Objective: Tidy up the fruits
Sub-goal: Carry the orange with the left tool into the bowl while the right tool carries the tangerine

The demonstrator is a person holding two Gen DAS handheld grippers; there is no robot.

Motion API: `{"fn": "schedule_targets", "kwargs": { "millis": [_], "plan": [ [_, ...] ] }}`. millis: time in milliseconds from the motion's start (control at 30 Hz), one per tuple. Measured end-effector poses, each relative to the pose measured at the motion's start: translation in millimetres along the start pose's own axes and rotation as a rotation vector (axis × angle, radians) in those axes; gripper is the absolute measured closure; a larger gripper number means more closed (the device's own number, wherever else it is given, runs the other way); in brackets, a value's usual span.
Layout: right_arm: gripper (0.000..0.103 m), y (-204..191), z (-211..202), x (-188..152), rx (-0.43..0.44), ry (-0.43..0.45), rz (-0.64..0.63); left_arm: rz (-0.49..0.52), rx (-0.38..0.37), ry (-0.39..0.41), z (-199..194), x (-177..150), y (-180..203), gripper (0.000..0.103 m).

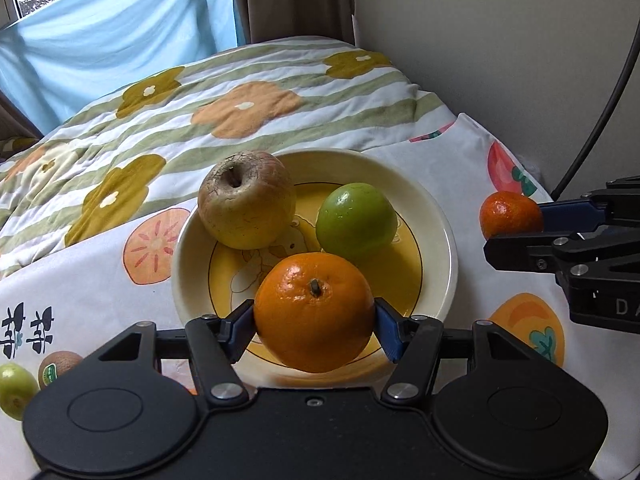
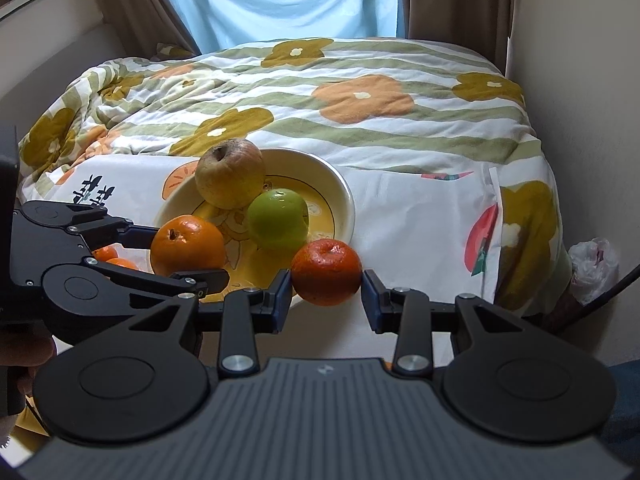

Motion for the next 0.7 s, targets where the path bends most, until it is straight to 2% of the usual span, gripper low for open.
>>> {"fn": "schedule_targets", "kwargs": {
  "millis": [167, 233, 300, 333, 700],
  "plan": [
    [0.051, 10, 8, 2, 0.001, -0.008, 0.011, -0.012, -0.004, -0.051, 12, 1, -1, 0.036],
    [0.051, 13, 11, 2, 0.001, -0.013, 0.019, -0.002, -0.01, -0.054, 11, 0, 0, 0.032],
    [0.051, 17, 14, 2, 0.0, -0.022, 0.035, -0.014, -0.007, -0.025, 2, 1, -3, 0.009],
    [0.051, 18, 15, 2, 0.003, -0.025, 0.045, -0.023, -0.006, -0.013, -2, 2, -5, 0.006],
    [0.051, 2, 21, 5, 0.044, -0.035, 0.016, -0.101, 0.039, 0.007, -36, -17, -35, 0.005]
  ]
}}
Point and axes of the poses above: each gripper's, at about its wrist camera, not at the fingertips, and z roughly the way its jaws point, y to its right, x to its top, the point moved 10 cm from there along z, roughly the way its jaws point
